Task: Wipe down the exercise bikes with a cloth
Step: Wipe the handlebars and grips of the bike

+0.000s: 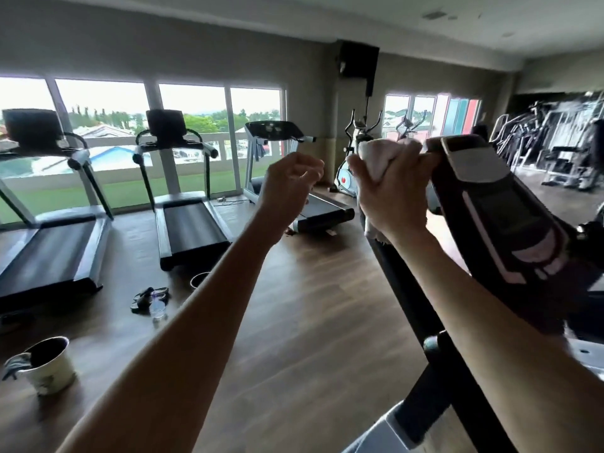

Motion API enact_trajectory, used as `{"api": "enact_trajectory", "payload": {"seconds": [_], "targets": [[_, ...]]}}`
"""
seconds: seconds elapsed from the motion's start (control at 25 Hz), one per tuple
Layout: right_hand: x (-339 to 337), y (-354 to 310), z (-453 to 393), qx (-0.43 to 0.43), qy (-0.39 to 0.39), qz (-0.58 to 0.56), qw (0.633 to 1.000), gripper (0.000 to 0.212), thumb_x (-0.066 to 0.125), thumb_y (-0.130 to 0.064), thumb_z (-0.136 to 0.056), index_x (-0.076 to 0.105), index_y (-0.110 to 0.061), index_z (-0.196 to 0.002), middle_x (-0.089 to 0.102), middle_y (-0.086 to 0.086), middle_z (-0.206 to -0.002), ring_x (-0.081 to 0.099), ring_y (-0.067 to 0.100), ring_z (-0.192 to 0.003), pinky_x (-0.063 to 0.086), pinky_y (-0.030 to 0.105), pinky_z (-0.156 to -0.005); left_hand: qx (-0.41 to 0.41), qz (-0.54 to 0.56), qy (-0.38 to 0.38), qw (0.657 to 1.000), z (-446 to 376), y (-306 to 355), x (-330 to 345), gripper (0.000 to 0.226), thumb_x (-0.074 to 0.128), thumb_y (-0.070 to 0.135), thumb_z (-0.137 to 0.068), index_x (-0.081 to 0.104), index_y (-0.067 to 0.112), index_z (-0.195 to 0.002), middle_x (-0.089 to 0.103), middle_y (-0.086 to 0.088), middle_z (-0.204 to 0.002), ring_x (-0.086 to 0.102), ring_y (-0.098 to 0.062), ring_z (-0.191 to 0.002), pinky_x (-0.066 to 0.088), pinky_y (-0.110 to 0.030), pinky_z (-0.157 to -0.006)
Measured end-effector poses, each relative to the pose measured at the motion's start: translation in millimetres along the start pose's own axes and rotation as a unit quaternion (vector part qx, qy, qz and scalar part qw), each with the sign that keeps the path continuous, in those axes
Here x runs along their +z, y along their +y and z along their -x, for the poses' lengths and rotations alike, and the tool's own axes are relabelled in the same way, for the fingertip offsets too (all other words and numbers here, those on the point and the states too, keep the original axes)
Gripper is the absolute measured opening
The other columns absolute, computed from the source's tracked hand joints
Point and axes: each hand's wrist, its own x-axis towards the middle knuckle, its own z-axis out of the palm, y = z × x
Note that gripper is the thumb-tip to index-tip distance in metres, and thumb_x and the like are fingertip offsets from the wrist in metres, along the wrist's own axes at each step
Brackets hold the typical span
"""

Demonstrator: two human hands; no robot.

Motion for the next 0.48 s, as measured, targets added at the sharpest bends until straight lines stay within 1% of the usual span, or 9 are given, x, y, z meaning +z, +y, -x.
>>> {"api": "enact_trajectory", "payload": {"seconds": [0.04, 0.08, 0.16, 0.2, 0.24, 0.28, 0.32, 0.4, 0.48], "targets": [[16.6, 2.6, -0.1, 0.010, -0.007, 0.034, 0.999, 0.098, 0.051, -0.075, -0.088, 0.033, 0.002, -0.145, 0.027, 0.032, -0.146, 0.037, 0.046, -0.132, 0.042, 0.049, -0.106, -0.001, 0.005, 0.000, 1.000, -15.4, 3.5, 7.5, 0.011, 0.064, 0.002, -0.095, 0.072, 0.005, -0.102, 0.070, 0.001, -0.086, 0.061, -0.009, -0.063, 0.049, -0.019, -0.050], [27.2, 4.0, 0.1, 0.015, 0.010, 0.064, 0.998, 0.098, 0.046, -0.076, -0.091, 0.031, 0.002, -0.148, 0.019, 0.034, -0.153, 0.028, 0.047, -0.140, 0.037, 0.057, -0.111, 0.000, 0.008, -0.006, 1.000, -29.6, 7.9, 14.2, 0.012, 0.063, 0.003, -0.095, 0.070, 0.002, -0.105, 0.070, -0.003, -0.088, 0.062, -0.013, -0.064, 0.049, -0.022, -0.051], [36.5, 9.3, -1.4, 0.001, 0.056, 0.118, 0.991, 0.092, 0.036, -0.070, -0.098, 0.028, 0.003, -0.153, 0.005, 0.033, -0.162, 0.008, 0.045, -0.151, 0.019, 0.062, -0.119, 0.026, 0.009, -0.034, 0.999, -57.4, 14.1, 26.3, 0.011, 0.060, 0.007, -0.098, 0.069, 0.004, -0.103, 0.072, -0.009, -0.092, 0.061, -0.018, -0.069, 0.047, -0.026, -0.057], [38.1, 11.9, -2.9, -0.022, 0.063, 0.136, 0.988, 0.089, 0.033, -0.066, -0.101, 0.026, 0.005, -0.154, 0.004, 0.032, -0.164, 0.004, 0.043, -0.153, 0.010, 0.060, -0.121, 0.044, 0.006, -0.056, 0.997, -69.4, 14.4, 31.1, 0.012, 0.058, 0.010, -0.100, 0.069, 0.009, -0.100, 0.072, -0.008, -0.092, 0.062, -0.015, -0.069, 0.047, -0.025, -0.059], [37.9, 14.4, -4.4, -0.048, 0.062, 0.138, 0.987, 0.085, 0.031, -0.062, -0.103, 0.024, 0.007, -0.154, 0.009, 0.031, -0.164, 0.006, 0.042, -0.154, 0.008, 0.058, -0.124, 0.062, 0.001, -0.086, 0.994, -78.4, 15.2, 34.8, 0.015, 0.055, 0.014, -0.103, 0.070, 0.014, -0.099, 0.073, -0.004, -0.092, 0.063, -0.010, -0.069, 0.047, -0.022, -0.060], [38.2, 16.8, -6.0, -0.067, 0.055, 0.124, 0.988, 0.084, 0.031, -0.059, -0.104, 0.024, 0.009, -0.153, 0.019, 0.032, -0.161, 0.015, 0.042, -0.153, 0.014, 0.056, -0.125, 0.077, -0.008, -0.124, 0.989, -85.3, 15.0, 38.1, 0.020, 0.053, 0.017, -0.104, 0.071, 0.016, -0.098, 0.074, -0.001, -0.092, 0.065, -0.005, -0.070, 0.048, -0.020, -0.061], [38.4, 18.7, -7.7, -0.077, 0.048, 0.103, 0.990, 0.083, 0.033, -0.057, -0.103, 0.025, 0.011, -0.151, 0.030, 0.032, -0.156, 0.027, 0.041, -0.148, 0.024, 0.052, -0.122, 0.092, -0.022, -0.158, 0.983, -89.7, 13.6, 41.4, 0.024, 0.051, 0.018, -0.105, 0.073, 0.014, -0.097, 0.075, -0.002, -0.093, 0.067, -0.006, -0.073, 0.051, -0.024, -0.063], [36.5, 17.6, -10.6, -0.081, 0.035, 0.074, 0.993, 0.078, 0.040, -0.053, -0.103, 0.031, 0.011, -0.147, 0.047, 0.030, -0.138, 0.048, 0.038, -0.130, 0.041, 0.038, -0.109, 0.141, -0.057, -0.193, 0.969, -95.0, 7.7, 45.3, 0.030, 0.052, 0.019, -0.104, 0.078, 0.005, -0.095, 0.077, -0.011, -0.091, 0.070, -0.019, -0.080, 0.053, -0.034, -0.076], [36.0, 11.6, -4.7, -0.086, 0.027, 0.090, 0.992, 0.068, 0.043, -0.050, -0.101, 0.040, 0.007, -0.137, 0.053, 0.024, -0.123, 0.055, 0.033, -0.112, 0.045, 0.030, -0.091, 0.193, -0.053, -0.208, 0.958, -102.7, -3.0, 42.3, 0.029, 0.054, 0.019, -0.103, 0.079, 0.004, -0.097, 0.076, -0.015, -0.089, 0.069, -0.025, -0.080, 0.053, -0.033, -0.077]]}}
